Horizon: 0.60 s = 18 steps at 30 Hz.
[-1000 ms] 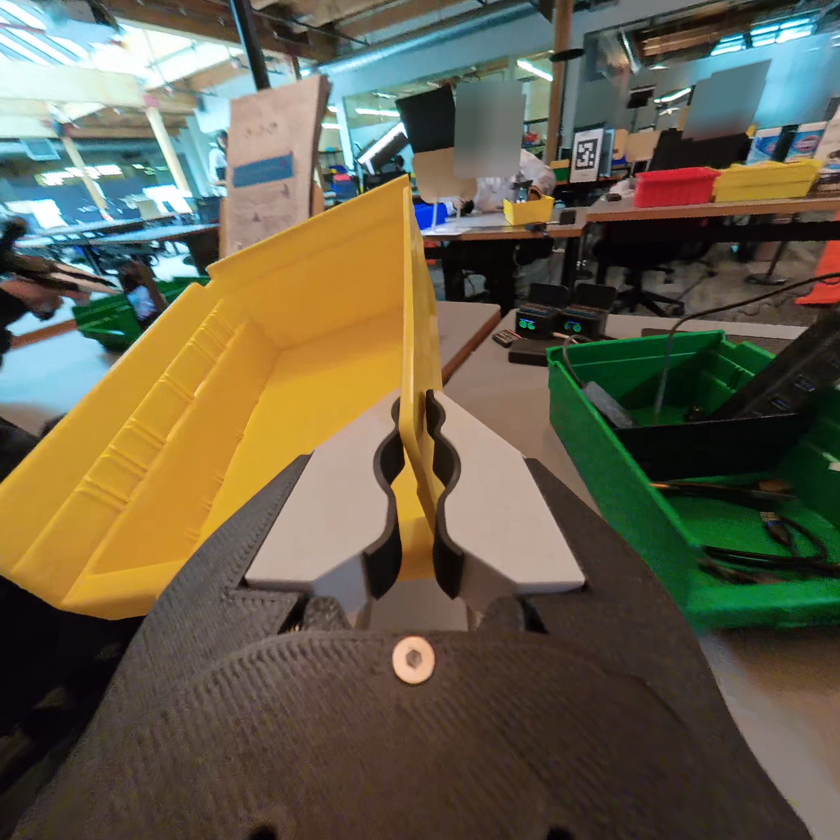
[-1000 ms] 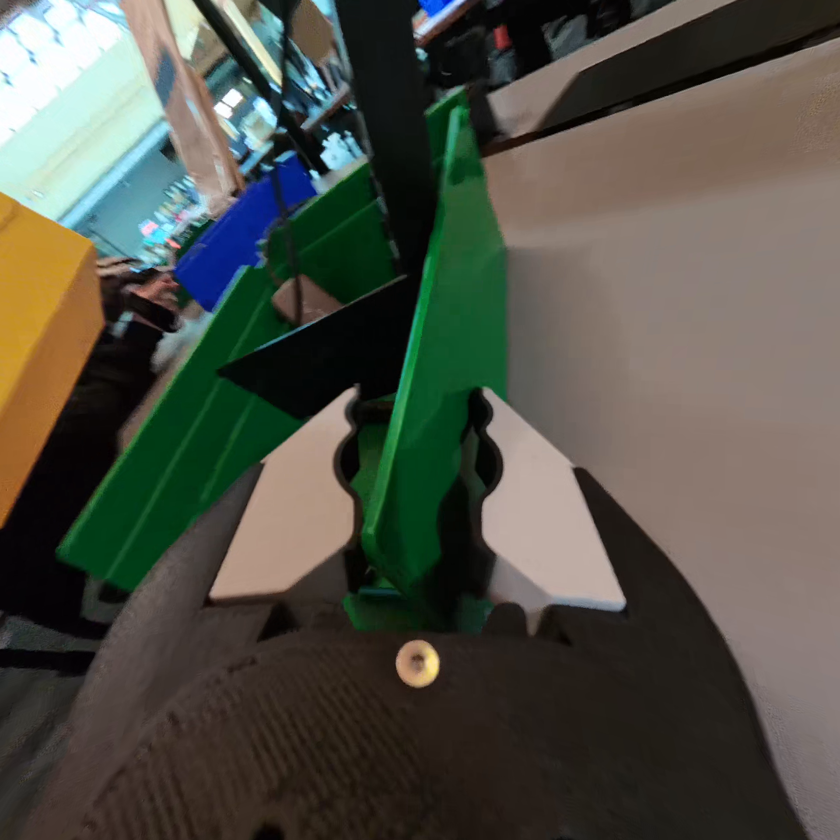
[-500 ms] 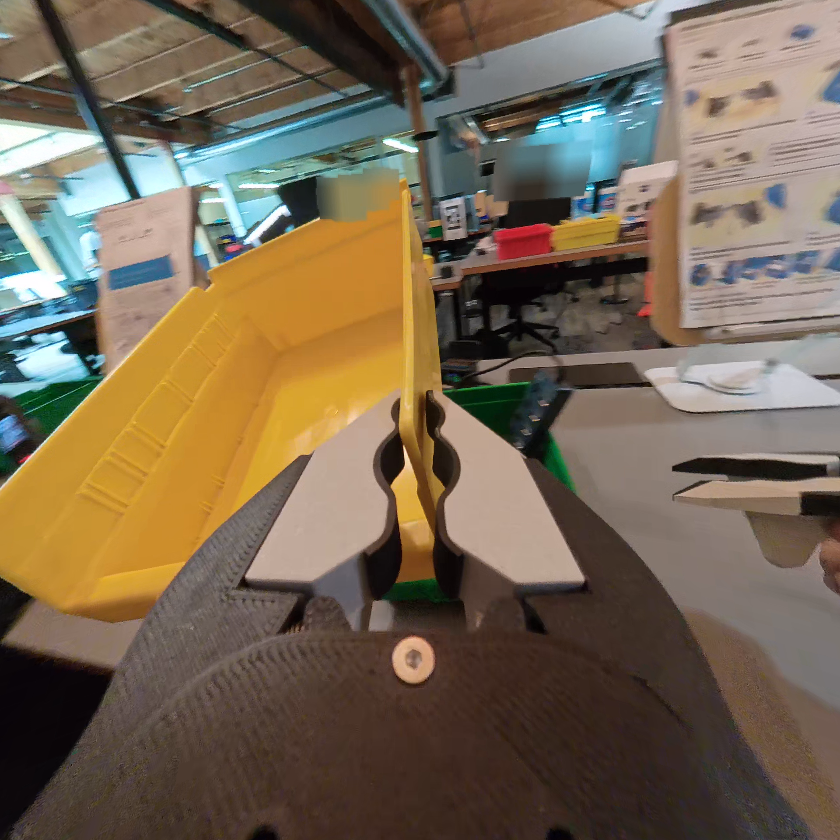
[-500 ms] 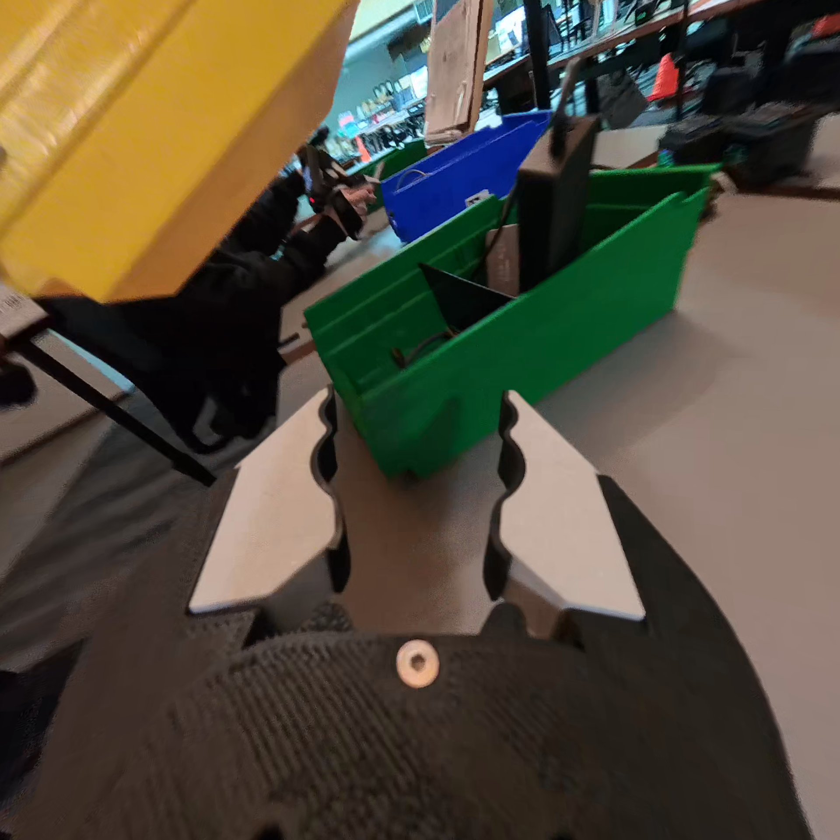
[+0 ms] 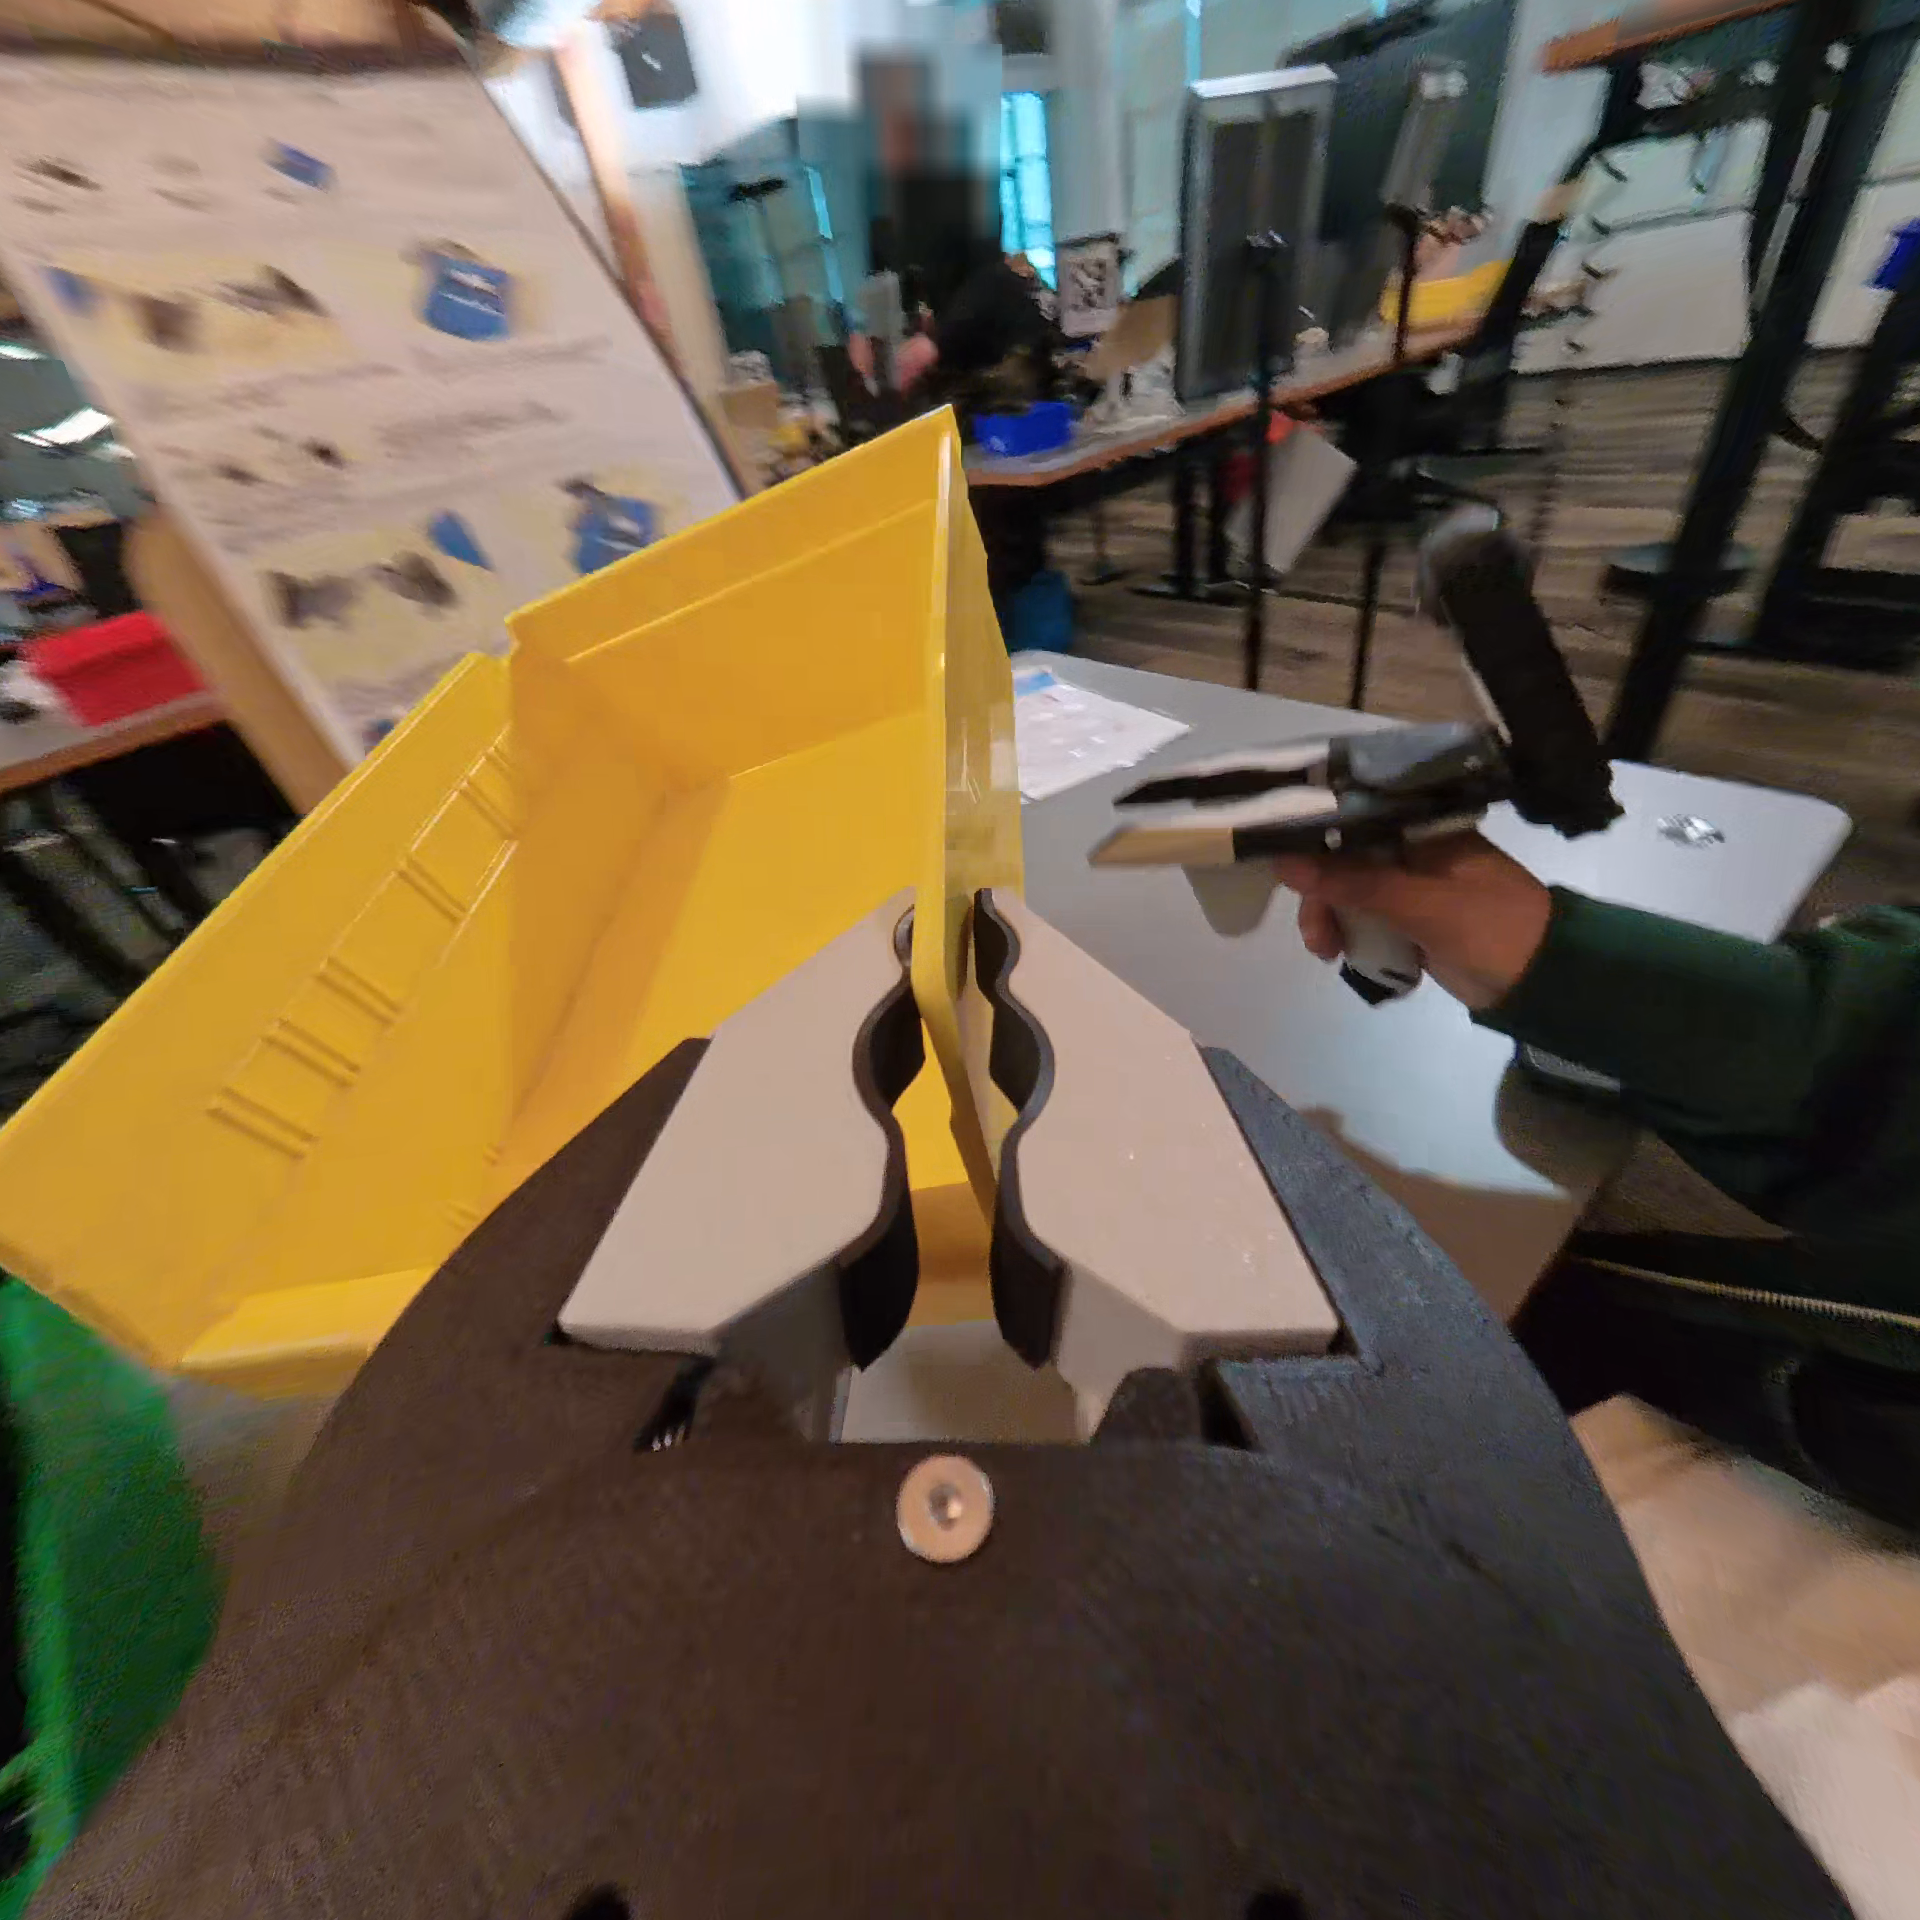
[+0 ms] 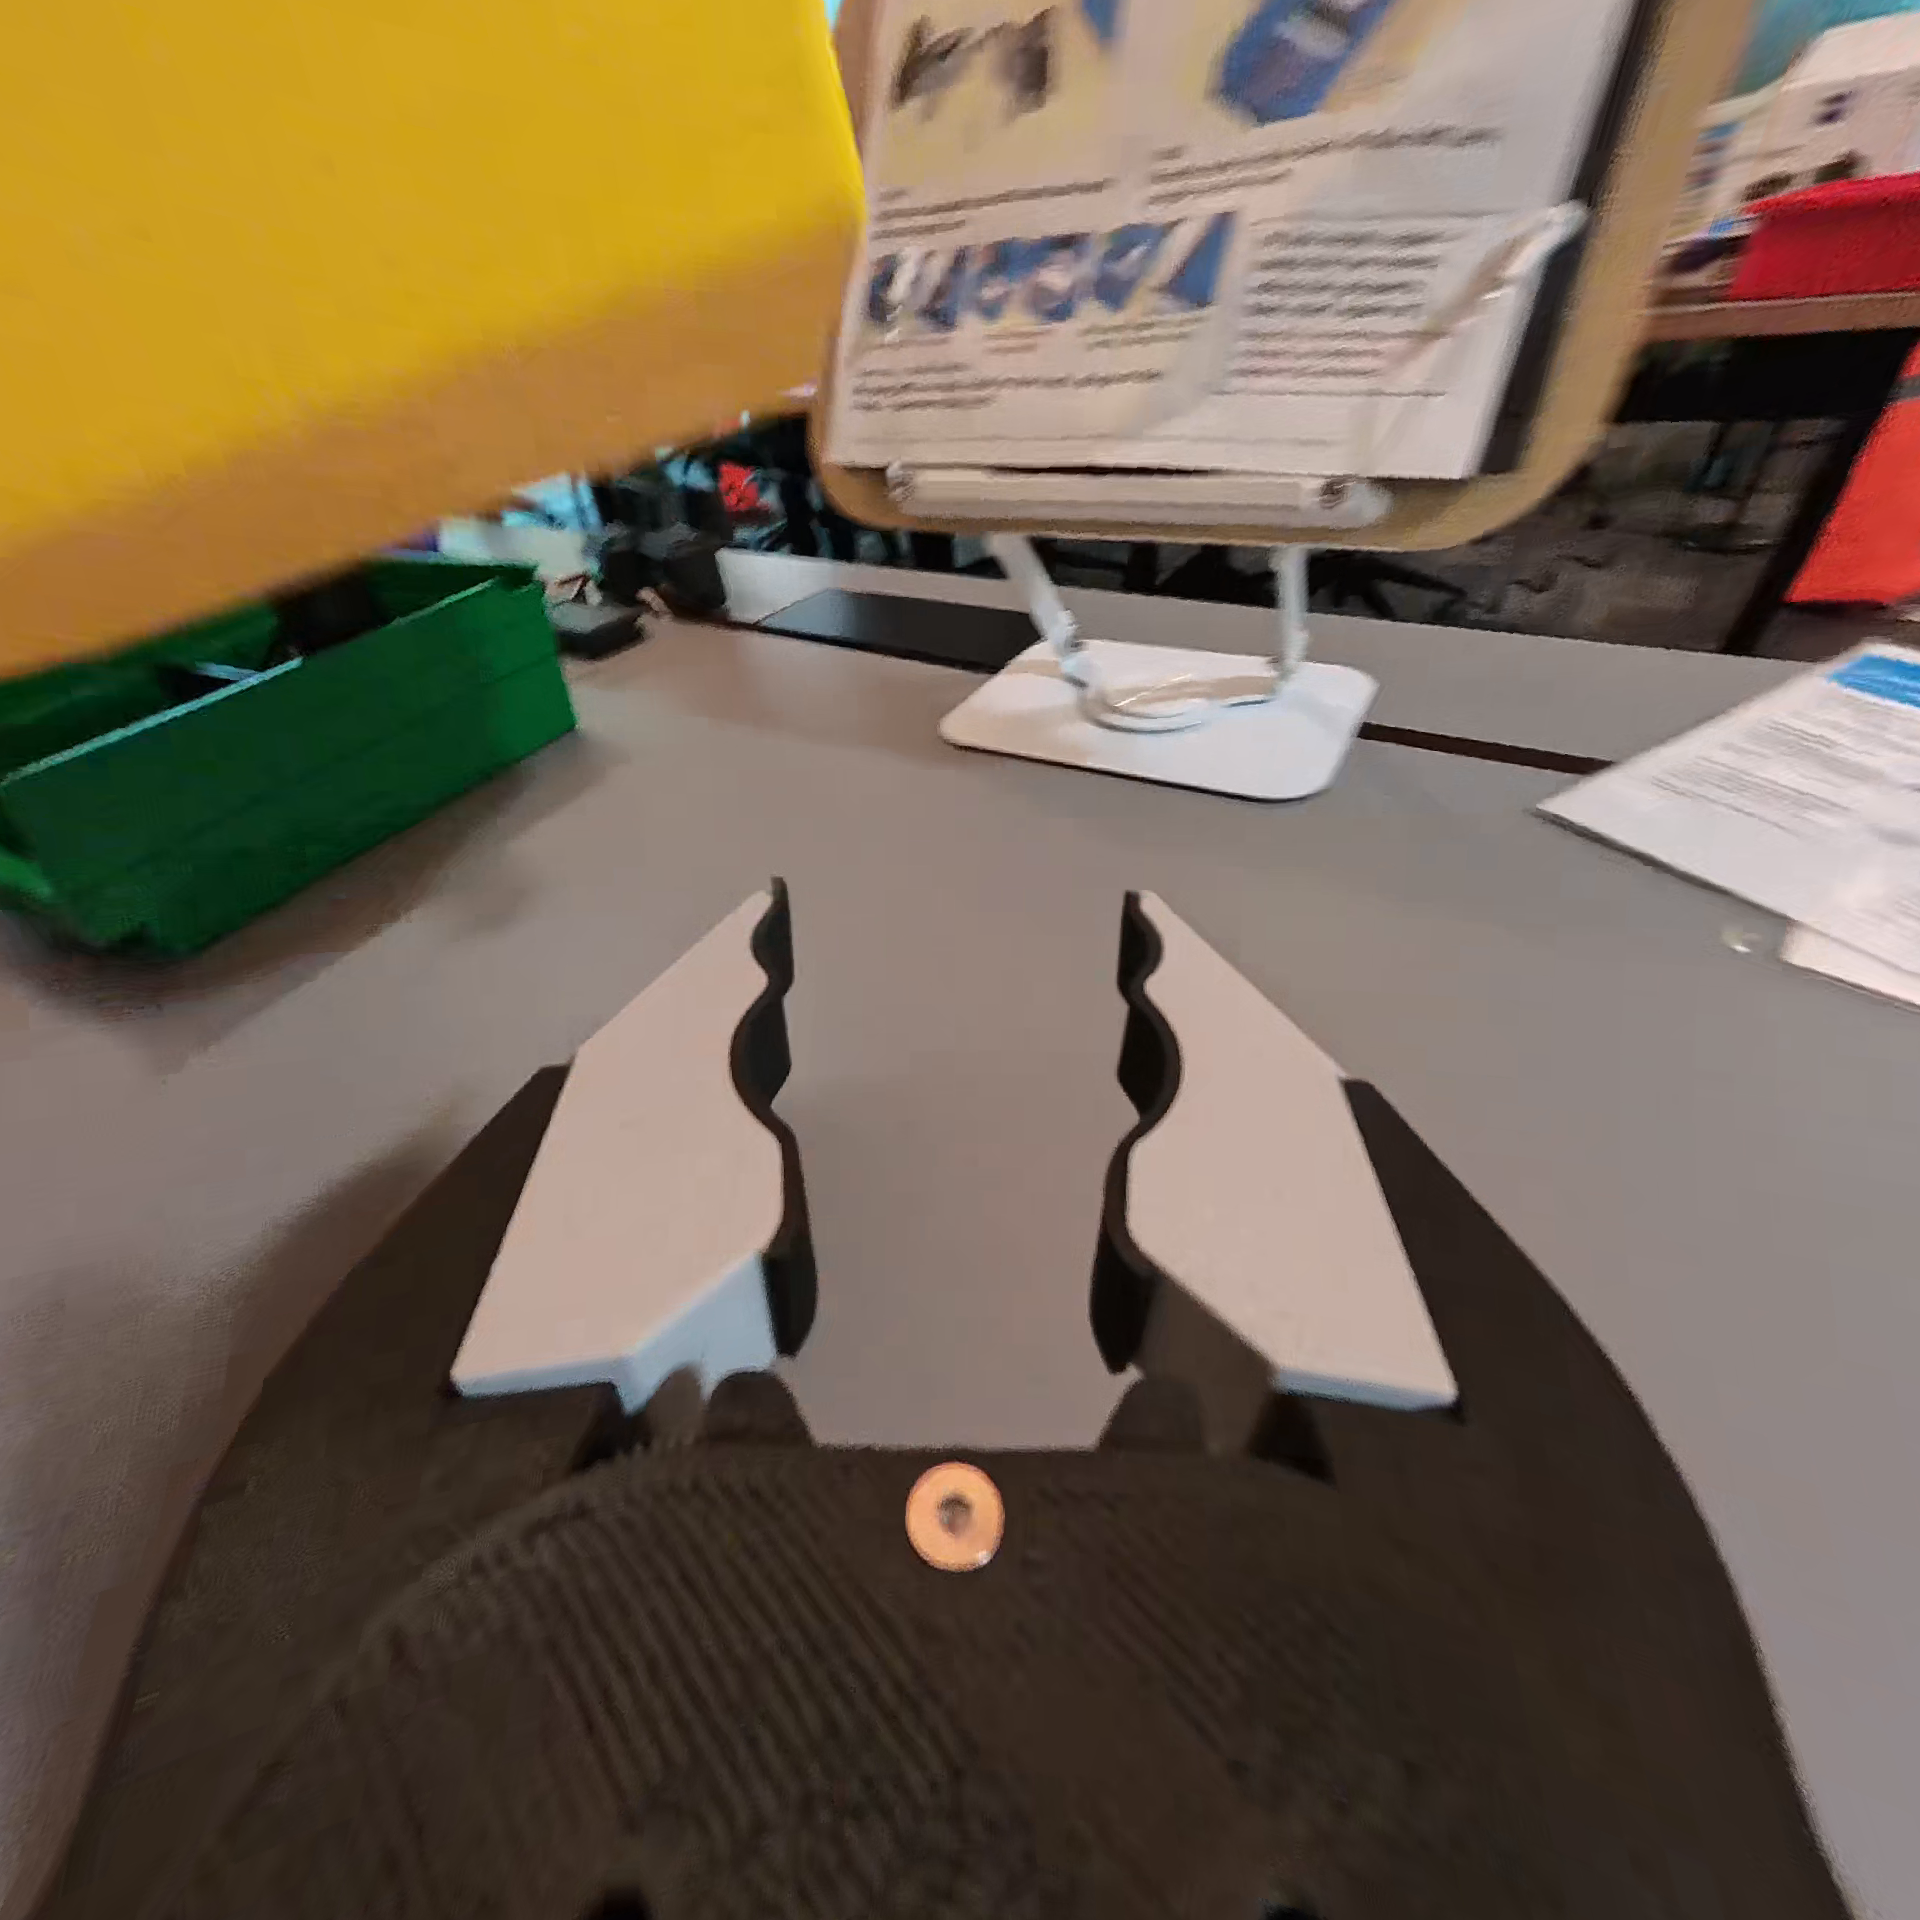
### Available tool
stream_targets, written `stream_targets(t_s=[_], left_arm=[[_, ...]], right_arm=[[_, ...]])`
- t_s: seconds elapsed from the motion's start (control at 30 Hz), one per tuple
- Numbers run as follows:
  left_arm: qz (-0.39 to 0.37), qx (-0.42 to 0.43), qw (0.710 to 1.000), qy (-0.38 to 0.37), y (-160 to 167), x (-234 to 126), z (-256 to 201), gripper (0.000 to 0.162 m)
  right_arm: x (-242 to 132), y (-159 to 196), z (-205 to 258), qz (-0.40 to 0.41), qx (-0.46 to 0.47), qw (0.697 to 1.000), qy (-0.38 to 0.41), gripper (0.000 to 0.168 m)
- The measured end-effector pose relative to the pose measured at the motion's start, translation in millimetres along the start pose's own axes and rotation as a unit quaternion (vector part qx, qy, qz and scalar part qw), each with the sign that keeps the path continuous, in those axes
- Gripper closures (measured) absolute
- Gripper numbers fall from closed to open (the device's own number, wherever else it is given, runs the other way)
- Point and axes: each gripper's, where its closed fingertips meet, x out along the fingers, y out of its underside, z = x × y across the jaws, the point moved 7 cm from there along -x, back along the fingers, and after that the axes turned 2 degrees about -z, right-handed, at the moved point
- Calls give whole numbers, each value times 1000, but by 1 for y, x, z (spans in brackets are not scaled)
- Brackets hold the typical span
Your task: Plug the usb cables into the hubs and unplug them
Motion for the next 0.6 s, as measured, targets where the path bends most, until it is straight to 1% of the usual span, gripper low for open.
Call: stream_targets(t_s=[0.07,0.17,0.23,0.33,0.43,0.53,0.6], left_arm=[[28,2,999,33,19,25,-18,161],[58,2,996,73,48,56,-35,161],[69,0,993,92,65,73,-41,161],[82,4,991,106,84,94,-47,160],[75,22,991,107,97,108,-54,160],[81,45,989,113,103,121,-63,160],[81,44,988,122,108,129,-69,161]], right_arm=[[-19,-4,-14,-19,4,999,34,104],[-42,-4,-27,-32,0,995,93,95],[-52,2,-28,-22,-4,994,111,92],[-66,12,-27,2,-16,992,128,91],[-80,21,-26,20,-20,989,142,91],[-92,30,-24,33,-7,990,140,88],[-100,36,-24,43,8,989,138,87]])
